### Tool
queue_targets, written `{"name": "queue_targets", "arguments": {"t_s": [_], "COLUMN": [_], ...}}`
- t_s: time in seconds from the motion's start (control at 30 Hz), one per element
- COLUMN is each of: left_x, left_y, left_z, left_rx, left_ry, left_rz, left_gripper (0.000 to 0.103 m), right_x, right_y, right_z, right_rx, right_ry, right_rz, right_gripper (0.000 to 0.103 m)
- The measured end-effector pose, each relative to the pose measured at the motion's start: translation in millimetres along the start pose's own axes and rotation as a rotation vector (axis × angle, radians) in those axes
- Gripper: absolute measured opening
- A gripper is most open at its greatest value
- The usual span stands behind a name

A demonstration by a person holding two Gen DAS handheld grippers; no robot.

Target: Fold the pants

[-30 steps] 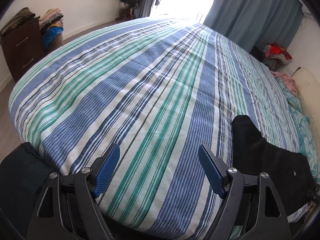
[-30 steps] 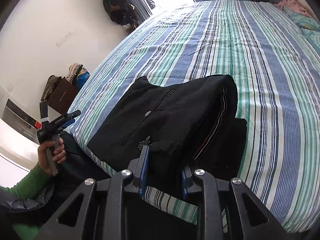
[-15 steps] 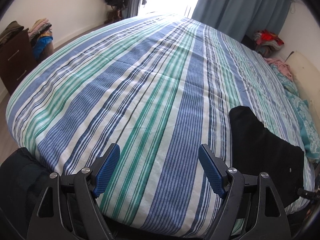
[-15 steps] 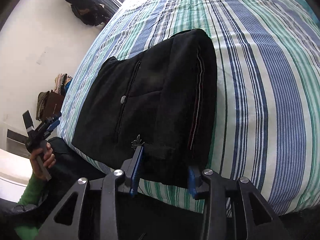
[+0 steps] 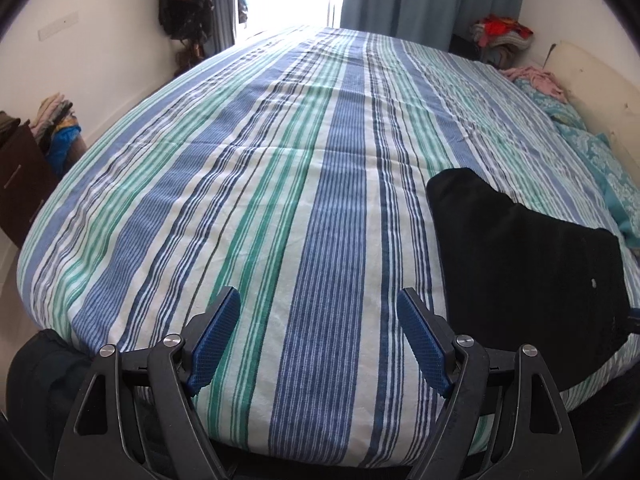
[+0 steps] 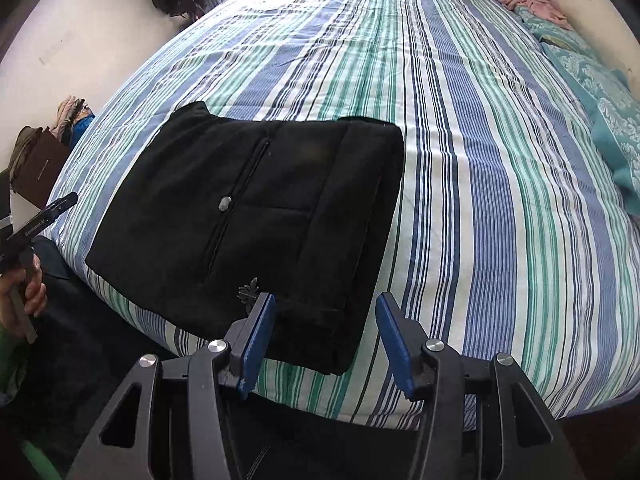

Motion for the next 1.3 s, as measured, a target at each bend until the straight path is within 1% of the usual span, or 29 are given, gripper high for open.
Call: {"name": "queue_targets", "arguments": {"t_s": [0.03,0.07,0.1,0.13,0.2,0.27,0.33,0.37,0.43,0.5,0.57,0.6,0.67,0.73,0.8,0.87,0.93,0.97,1.0,1.07,1.1,1.13,1.17,1.23,1.27,1.3], "left_x": [-0.4,0.2,1.4,2.9,4.7,3.1,-1.7,-4.9,-10.0,-13.9,-17.4,-16.5,-6.0,5.5,5.6,1.3,0.2,0.4,0.5,-1.1,-2.1,-3.7,-5.6,-12.2,-16.3,-21.0], "left_y": [0.2,0.4,0.4,0.3,0.7,1.4,1.9,1.8,1.4,1.9,6.8,11.3,25.5,42.7,52.5,52.7,52.3,52.8,53.8,54.9,55.4,56.1,56.5,55.1,52.6,49.4], "left_z": [-1.2,-2.2,-3.1,-4.0,-7.3,-11.9,-17.4,-22.1,-40.4,-67.2,-96.8,-111.1,-135.9,-150.4,-155.7,-157.6,-154.3,-152.1,-150.0,-147.8,-147.4,-147.0,-145.2,-140.6,-138.4,-137.0], "left_rx": [0.009,0.015,0.018,0.021,0.031,0.048,0.051,0.046,0.054,0.108,0.197,0.248,0.355,0.43,0.458,0.47,0.457,0.445,0.434,0.421,0.422,0.423,0.419,0.388,0.368,0.35], "left_ry": [-0.001,-0.001,0.0,0.001,0.004,0.007,0.019,0.038,0.106,0.166,0.196,0.203,0.185,0.143,0.112,0.11,0.119,0.126,0.132,0.151,0.155,0.155,0.157,0.176,0.196,0.213], "left_rz": [-0.001,0.0,0.005,0.009,0.015,0.011,0.008,0.005,0.007,0.011,0.008,0.014,0.057,0.083,0.06,0.052,0.061,0.065,0.067,0.066,0.069,0.072,0.075,0.082,0.077,0.065], "left_gripper": [0.082,0.082,0.082,0.082,0.082,0.082,0.082,0.082,0.082,0.082,0.082,0.083,0.084,0.083,0.084,0.084,0.084,0.084,0.085,0.087,0.087,0.087,0.087,0.087,0.087,0.087], "right_x": [4.9,4.5,-0.4,-4.7,-14.7,-20.7,-21.8,-15.5,7.8,19.1,15.6,11.9,-0.1,-19.8,-36.4,-44.2,-36.0,-23.3,-4.0,43.4,59.7,60.6,52.2,27.6,12.9,-3.2], "right_y": [6.4,8.6,8.4,7.9,5.1,4.3,11.6,16.8,25.4,28.0,23.6,21.0,14.1,0.1,-23.1,-47.4,-68.2,-75.8,-81.1,-80.1,-74.7,-70.4,-67.7,-57.4,-51.0,-41.9], "right_z": [-5.1,-8.4,-9.5,-7.1,2.1,11.9,11.3,7.0,-1.8,-5.3,-7.7,-9.3,-11.7,-12.2,-7.5,2.4,11.5,11.7,7.1,-14.0,-25.9,-32.5,-36.6,-31.3,-23.5,-15.2], "right_rx": [0.031,0.06,0.078,0.08,0.044,-0.008,-0.022,-0.009,0.023,0.032,0.047,0.054,0.049,0.03,0.008,-0.02,-0.055,-0.06,-0.044,0.03,0.08,0.128,0.152,0.132,0.108,0.082], "right_ry": [-0.03,-0.063,-0.103,-0.107,-0.102,-0.072,-0.044,-0.038,-0.033,-0.043,-0.061,-0.072,-0.056,-0.029,-0.041,-0.069,-0.127,-0.131,-0.102,-0.025,-0.035,-0.078,-0.091,-0.046,-0.043,-0.059], "right_rz": [-0.006,-0.033,-0.076,-0.101,-0.111,-0.091,-0.074,-0.056,-0.011,-0.001,0.002,0.012,0.014,-0.04,-0.105,-0.174,-0.223,-0.222,-0.199,-0.089,-0.05,-0.072,-0.105,-0.142,-0.167,-0.196], "right_gripper": [0.053,0.042,0.018,0.014,0.013,0.012,0.012,0.012,0.012,0.012,0.014,0.018,0.023,0.023,0.023,0.023,0.023,0.028,0.033,0.032,0.036,0.036,0.036,0.036,0.036,0.036]}}
Point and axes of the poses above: each gripper's, at about its wrist camera, not at the fingertips, and x roughly the way its jaws point, z to its left, y to its underside, the point moved 4 cm from there along x, roughly the way its jaws point, and after that the axes turned 4 degrees about z, right-handed, at the moved point
